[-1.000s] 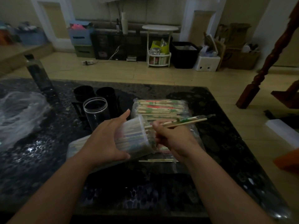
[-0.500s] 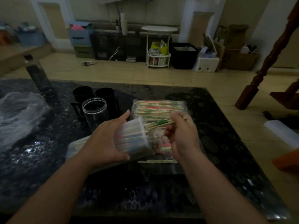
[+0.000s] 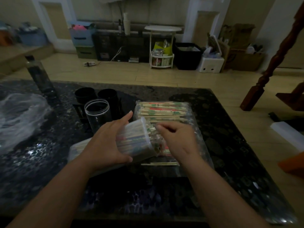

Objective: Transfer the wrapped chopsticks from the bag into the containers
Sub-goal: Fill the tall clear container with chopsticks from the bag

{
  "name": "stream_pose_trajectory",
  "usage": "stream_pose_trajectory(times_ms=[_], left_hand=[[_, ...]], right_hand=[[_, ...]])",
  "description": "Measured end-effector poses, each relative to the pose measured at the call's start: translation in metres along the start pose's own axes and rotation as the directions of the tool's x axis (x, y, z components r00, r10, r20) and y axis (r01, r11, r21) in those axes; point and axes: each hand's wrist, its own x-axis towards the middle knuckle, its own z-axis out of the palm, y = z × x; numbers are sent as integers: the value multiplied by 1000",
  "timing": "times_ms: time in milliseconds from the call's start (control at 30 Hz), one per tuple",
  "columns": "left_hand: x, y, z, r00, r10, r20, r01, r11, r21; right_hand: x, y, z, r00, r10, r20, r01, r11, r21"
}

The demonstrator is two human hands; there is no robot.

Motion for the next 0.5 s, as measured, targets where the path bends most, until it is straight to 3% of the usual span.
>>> stream_pose_trajectory(times_ms=[100,200,300,400,500], left_hand=[[0,0,1,1000,1,1,-1,1000,4],[0,-2,0,999,-11,-34,10,1000,-19],[2,-5,-2,997,-26,-73,24,999,-30],[2,-4,-3,996,-38,-85,35,998,-44],[2,-4,-3,995,-35,-93,30,998,-53]], right_hand=[[2,2,-3,995,13,96,-9,999,-42],[7,2,-15,992,109,65,-108,994,-19],[9,0,-30,958,230,171,-185,952,-244],[5,0,-33,812,449,373,-183,803,-568],[-4,3,-26,735,551,394,-23,602,-798]])
